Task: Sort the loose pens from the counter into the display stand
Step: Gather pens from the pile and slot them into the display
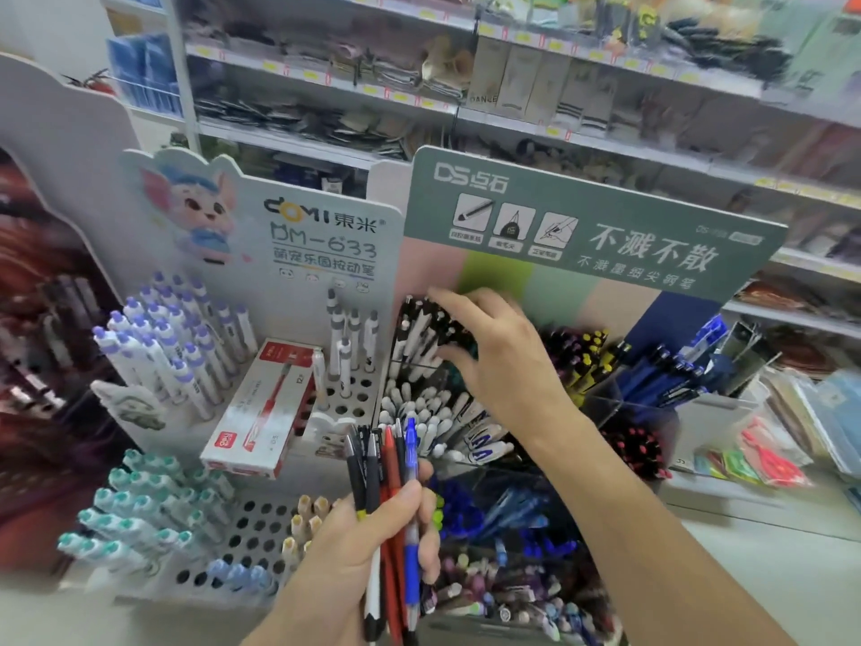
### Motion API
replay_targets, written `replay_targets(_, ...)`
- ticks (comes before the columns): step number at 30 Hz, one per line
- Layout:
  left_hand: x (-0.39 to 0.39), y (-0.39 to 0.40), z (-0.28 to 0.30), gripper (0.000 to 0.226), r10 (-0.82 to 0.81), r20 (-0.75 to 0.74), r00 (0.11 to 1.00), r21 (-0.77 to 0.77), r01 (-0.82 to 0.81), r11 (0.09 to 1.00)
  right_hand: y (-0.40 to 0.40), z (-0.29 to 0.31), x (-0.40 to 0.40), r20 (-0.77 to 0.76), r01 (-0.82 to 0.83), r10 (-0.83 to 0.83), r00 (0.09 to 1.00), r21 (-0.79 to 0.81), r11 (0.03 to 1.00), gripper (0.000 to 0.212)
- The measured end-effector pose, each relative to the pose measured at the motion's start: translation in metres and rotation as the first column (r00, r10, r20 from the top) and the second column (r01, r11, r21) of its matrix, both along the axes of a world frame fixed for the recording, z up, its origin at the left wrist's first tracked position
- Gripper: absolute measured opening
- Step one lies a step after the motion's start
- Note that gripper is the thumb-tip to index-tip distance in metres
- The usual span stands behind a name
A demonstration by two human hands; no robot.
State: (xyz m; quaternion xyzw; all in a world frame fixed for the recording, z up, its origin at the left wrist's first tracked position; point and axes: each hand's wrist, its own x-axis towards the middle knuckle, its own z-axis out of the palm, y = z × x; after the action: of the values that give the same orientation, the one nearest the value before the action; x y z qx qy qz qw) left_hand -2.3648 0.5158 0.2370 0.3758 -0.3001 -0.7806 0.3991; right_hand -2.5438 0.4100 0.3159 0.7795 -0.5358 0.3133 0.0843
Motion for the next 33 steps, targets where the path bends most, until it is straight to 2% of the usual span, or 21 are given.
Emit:
replay_targets(4,-0.001,-0.003,0.001,0.097,0.034,0.006,0.999,-0.039,-0.034,0.999,-0.016,0.014,-0.001,-0.024,-0.067,0.067,0.997,0.010,0.998,0.049)
replay_targets(7,-0.001,-0.005,0.003,0.085,0.001,-0.037,0.999,-0.038,-0.002,0.999,-0.020,0.016,0.008,-0.059,-0.105,0.107,0.993,0.034,0.994,0.038)
replay_targets(9,0.001,-0.004,0.007,0.077,0.001,-0.122,0.992,-0.017,-0.003,1.000,-0.014,0.017,0.008,-0.105,-0.114,0.116,0.988,0.028,0.993,0.031)
replay_targets(11,0.001,-0.002,0.014,0.064,0.007,-0.257,0.967,0.042,0.004,0.999,-0.004,0.016,0.003,-0.080,-0.111,0.110,0.991,-0.017,0.994,0.026)
replay_targets(13,0.000,-0.002,0.017,0.066,-0.007,-0.280,0.960,0.045,0.020,0.999,0.009,0.013,0.000,-0.032,-0.093,0.092,0.995,-0.061,0.994,0.027)
replay_targets(16,-0.003,-0.003,0.022,0.072,-0.008,-0.267,0.964,0.056,0.024,0.998,0.026,0.004,0.003,0.031,-0.056,0.057,0.998,-0.037,0.998,0.026)
replay_targets(18,-0.004,-0.004,0.022,0.072,-0.015,-0.258,0.966,0.073,0.035,0.997,0.042,0.003,0.003,0.150,-0.102,0.095,0.984,0.045,0.994,0.018)
replay_targets(20,-0.004,-0.004,0.023,0.066,-0.045,-0.249,0.967,0.080,0.067,0.995,0.062,0.007,0.002,0.347,-0.184,0.082,0.934,0.273,0.944,0.016)
replay_targets(22,-0.003,-0.004,0.022,0.052,-0.109,-0.188,0.976,0.077,0.125,0.989,0.079,0.003,-0.003,0.429,-0.264,0.004,0.903,0.549,0.793,0.022)
replay_targets(24,-0.005,-0.003,0.023,0.042,-0.175,-0.119,0.977,0.052,0.182,0.982,0.090,-0.008,-0.011,0.485,-0.322,-0.042,0.873,0.640,0.698,0.023)
replay_targets(27,-0.011,-0.003,0.025,0.041,-0.209,-0.086,0.974,0.019,0.211,0.977,0.102,-0.021,-0.022,0.619,-0.356,-0.141,0.773,0.607,0.711,0.019)
replay_targets(29,-0.016,-0.002,0.025,0.045,-0.241,-0.083,0.967,-0.004,0.241,0.970,0.109,-0.023,-0.029,0.710,-0.377,-0.218,0.670,0.578,0.724,0.019)
replay_targets(31,-0.020,-0.001,0.024,0.046,-0.281,-0.098,0.955,-0.017,0.280,0.960,0.116,-0.019,-0.036,0.821,-0.368,-0.301,0.484,0.504,0.781,0.027)
replay_targets(33,-0.022,0.001,0.024,0.043,-0.344,-0.097,0.934,-0.029,0.343,0.939,0.125,-0.014,-0.040,0.897,-0.247,-0.346,0.275,0.413,0.877,0.037)
